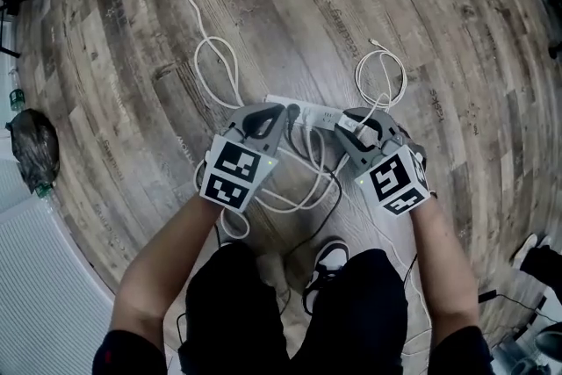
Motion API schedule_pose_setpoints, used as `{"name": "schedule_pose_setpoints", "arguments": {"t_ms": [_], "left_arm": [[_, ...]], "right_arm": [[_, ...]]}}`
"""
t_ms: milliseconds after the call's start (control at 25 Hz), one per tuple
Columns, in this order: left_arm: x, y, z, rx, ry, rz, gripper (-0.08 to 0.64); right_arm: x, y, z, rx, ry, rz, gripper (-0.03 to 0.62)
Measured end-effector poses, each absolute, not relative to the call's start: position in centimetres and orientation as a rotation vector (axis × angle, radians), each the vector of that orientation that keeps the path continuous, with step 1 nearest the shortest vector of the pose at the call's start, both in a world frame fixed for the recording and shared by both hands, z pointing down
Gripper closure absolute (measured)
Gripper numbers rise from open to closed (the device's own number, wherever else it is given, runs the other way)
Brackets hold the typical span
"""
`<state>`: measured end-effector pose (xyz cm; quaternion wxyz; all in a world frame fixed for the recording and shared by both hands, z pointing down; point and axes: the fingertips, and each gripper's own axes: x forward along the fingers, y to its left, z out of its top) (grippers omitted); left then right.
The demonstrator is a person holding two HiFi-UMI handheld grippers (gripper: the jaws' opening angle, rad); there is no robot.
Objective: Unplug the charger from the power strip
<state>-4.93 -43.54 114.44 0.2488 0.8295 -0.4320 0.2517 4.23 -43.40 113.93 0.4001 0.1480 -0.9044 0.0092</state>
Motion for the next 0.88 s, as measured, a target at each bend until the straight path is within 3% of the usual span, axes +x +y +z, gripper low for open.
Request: {"name": "schedule_pose_setpoints", "arguments": {"t_ms": [280, 880], "left_arm": [[-7.6, -41.9, 99.7, 2.197, -1.294, 0.632, 0.537], [-10.8, -33.5, 65.1, 2.156, -1.431, 0.397, 0.537]], "right_arm": [[7.6, -44.7, 98.8, 0.787, -2.312, 0.049, 0.483], [9.0, -35.7, 67.1, 1.125, -2.458, 0.434, 0.483]]}}
